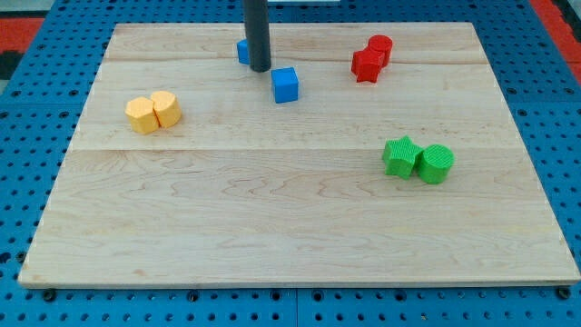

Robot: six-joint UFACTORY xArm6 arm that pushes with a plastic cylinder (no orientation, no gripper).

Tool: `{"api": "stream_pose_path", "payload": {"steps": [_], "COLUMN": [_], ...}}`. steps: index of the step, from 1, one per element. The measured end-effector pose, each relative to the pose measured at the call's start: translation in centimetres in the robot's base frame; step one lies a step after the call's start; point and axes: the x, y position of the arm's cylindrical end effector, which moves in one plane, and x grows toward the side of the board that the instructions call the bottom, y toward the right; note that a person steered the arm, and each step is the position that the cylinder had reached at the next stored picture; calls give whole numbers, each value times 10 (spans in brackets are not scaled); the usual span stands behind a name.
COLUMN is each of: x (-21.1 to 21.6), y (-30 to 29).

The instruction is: Slightly push the triangle to the right

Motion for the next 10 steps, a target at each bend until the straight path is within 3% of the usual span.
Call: {"api": "stream_pose_path", "payload": {"steps": [1, 2, 4, 8, 9, 10], "x": [-26, -6, -18, -52, -52, -40], "y": [0, 31, -35, -90, -44, -41]}}
